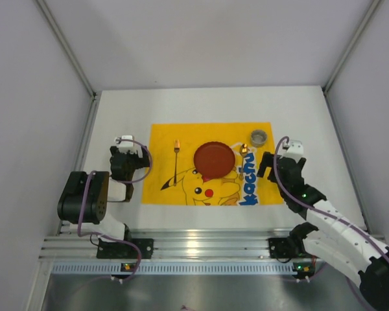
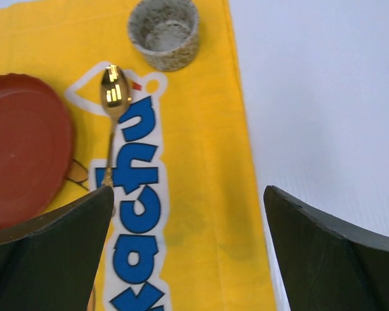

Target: Set the dinner table for one person

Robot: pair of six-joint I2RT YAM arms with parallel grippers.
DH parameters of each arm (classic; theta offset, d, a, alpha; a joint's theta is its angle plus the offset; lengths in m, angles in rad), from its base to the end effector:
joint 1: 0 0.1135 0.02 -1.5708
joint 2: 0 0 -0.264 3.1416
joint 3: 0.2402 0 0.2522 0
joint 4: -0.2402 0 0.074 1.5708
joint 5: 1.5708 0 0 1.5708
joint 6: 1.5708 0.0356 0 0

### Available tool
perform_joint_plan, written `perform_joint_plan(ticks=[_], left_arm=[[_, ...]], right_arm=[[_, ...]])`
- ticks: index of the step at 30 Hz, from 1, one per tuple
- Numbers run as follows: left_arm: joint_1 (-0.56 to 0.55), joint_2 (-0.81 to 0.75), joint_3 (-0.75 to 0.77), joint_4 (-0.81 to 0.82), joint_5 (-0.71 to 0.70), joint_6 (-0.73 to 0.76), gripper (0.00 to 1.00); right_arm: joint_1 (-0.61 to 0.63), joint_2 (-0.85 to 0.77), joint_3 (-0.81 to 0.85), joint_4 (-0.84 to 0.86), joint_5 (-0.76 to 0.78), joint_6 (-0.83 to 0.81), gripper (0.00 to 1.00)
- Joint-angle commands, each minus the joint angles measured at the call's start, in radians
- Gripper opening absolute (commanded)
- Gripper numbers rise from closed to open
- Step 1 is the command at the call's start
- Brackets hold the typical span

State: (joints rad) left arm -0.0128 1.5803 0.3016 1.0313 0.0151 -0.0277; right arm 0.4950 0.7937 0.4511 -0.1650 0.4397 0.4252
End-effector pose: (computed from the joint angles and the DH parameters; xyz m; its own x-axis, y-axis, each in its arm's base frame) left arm 0.2567 -0.0038 0.1333 -0.2455 -0.0245 -0.9691 0.0207 0.9993 -0.0305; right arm 0.1643 0.0715 0.2243 -0.4319 0.1910 -0.8814 0.0831 0.9816 0.1720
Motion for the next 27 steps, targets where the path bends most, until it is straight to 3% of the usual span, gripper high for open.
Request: perform_joint_plan(ticks=[1,3,10,17,20,23,26,27], left_arm=[[0.005,-0.006,0.011,0.073,0.019,-0.005,0.98],[0.005,-0.006,0.011,0.073,0.019,-0.005,0.99],[0.005,-0.005,0.010,0.079,0.017,-0.003,0.98],[0.005,-0.005,0.010,0.078,0.017,-0.001,0.99],[0.005,-0.002,0.013,0.076,0.019,-0.001,0.99],[0.005,0.000,0.016,0.073,0.019,-0.001,0.99],[0.005,-0.003,0.010,0.078,0.019,-0.003,0.99],[0.005,-0.005,0.010,0.078,0.019,-0.005,0.99]], right_arm=[[0.002,-0.011,-0.043,0.142,0.192,-0.051,1.00],[-0.001,-0.010,-0.090,0.203,0.273,-0.084,1.00],[-0.019,0.002,-0.190,0.519,0.268,-0.380,1.00],[-0.157,0.175,-0.318,0.863,0.150,-0.410,1.00],[-0.244,0.296,-0.299,1.063,-0.019,-0.463,1.00],[-0.308,0.418,-0.264,1.156,-0.065,-0.468,1.00],[-0.369,0.528,-0.233,1.225,-0.273,-0.538,1.00],[-0.392,0.568,-0.242,1.349,-0.382,-0.552,1.00]])
